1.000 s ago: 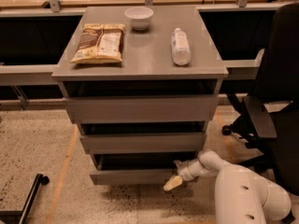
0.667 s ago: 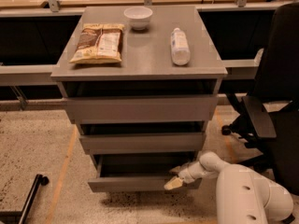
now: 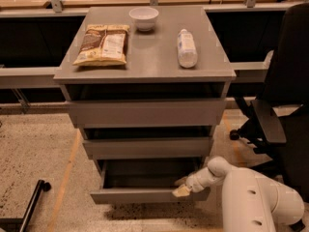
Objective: Open bottom drawer
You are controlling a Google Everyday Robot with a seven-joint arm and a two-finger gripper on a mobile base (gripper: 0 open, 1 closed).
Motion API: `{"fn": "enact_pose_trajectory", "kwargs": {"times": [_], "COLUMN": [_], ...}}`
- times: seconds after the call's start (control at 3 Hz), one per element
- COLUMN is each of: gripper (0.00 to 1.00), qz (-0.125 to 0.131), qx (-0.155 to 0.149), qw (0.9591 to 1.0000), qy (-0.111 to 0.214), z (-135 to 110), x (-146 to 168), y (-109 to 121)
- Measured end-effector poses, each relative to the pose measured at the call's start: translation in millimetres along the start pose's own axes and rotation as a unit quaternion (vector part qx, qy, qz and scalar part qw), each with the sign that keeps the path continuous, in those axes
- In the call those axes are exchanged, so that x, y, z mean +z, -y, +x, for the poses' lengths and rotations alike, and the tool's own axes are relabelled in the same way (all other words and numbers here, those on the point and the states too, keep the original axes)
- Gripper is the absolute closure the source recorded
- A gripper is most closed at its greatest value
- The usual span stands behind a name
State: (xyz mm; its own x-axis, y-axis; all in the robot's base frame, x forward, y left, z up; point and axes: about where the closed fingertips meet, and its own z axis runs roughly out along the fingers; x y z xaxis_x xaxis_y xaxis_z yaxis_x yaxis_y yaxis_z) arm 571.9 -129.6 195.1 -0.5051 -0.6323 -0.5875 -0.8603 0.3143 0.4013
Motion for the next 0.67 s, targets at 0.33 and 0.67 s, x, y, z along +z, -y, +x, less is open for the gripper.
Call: {"fn": "enact_pose_trajectory", "kwargs": {"times": [0.33,0.67], "gripper": [0.61,0.38], "qz": [-0.031,-0.071], "qx": [0.022,0.048], "qw": [0.9991,0.9958], "qy": [-0.017,-0.032], "z": [15,34], "x": [-5,-11], "y": [-18,-43]}}
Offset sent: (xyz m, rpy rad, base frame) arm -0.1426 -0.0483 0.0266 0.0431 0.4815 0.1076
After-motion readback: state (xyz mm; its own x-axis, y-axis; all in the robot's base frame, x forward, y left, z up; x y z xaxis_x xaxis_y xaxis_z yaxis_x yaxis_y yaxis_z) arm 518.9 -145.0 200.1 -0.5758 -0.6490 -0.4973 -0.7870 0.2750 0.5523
